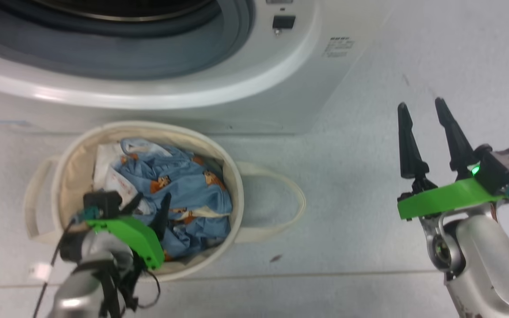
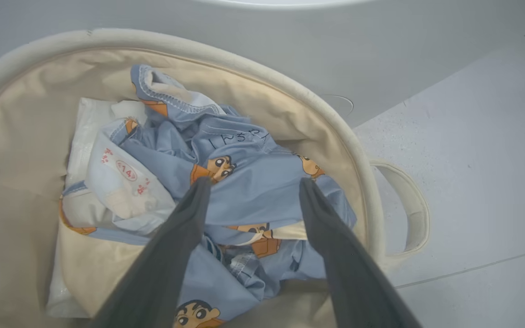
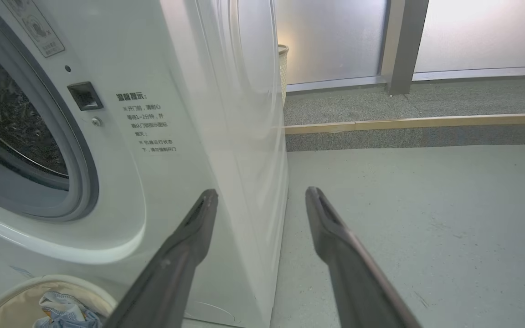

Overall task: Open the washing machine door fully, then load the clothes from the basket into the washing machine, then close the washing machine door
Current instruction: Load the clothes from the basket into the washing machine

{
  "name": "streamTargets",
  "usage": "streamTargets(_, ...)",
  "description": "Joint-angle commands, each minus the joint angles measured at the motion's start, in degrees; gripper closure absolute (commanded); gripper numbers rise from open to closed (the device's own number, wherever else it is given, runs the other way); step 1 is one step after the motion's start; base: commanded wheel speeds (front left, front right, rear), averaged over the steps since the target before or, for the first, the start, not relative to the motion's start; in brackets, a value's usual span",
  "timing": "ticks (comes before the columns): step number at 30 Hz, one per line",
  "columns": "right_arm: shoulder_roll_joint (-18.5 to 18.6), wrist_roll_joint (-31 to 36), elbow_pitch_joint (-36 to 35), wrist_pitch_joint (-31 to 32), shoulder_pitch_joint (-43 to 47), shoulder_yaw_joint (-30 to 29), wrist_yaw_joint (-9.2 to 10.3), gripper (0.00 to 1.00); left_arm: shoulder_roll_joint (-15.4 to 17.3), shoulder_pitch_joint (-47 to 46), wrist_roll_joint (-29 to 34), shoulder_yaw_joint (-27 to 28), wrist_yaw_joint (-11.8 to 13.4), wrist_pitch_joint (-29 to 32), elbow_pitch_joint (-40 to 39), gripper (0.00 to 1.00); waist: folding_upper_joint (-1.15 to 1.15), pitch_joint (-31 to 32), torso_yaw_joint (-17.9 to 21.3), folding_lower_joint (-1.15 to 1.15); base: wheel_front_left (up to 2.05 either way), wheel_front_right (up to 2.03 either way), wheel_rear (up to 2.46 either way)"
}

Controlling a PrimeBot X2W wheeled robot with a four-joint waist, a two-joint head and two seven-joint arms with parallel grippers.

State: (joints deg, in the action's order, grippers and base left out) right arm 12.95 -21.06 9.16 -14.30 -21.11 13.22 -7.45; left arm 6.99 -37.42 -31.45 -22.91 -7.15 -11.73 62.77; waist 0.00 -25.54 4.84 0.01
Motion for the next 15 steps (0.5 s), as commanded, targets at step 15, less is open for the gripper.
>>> streamTargets(15, 3.06, 1.63, -2.79, -0.70, -4.65, -0.06, -0.03, 0.00, 2.62, -12.16, 5.51, -7.28, -0.34, -3.15, 7.81, 0.00, 0.00, -11.90, 1.11, -0.01, 0.00, 0.00, 0.00)
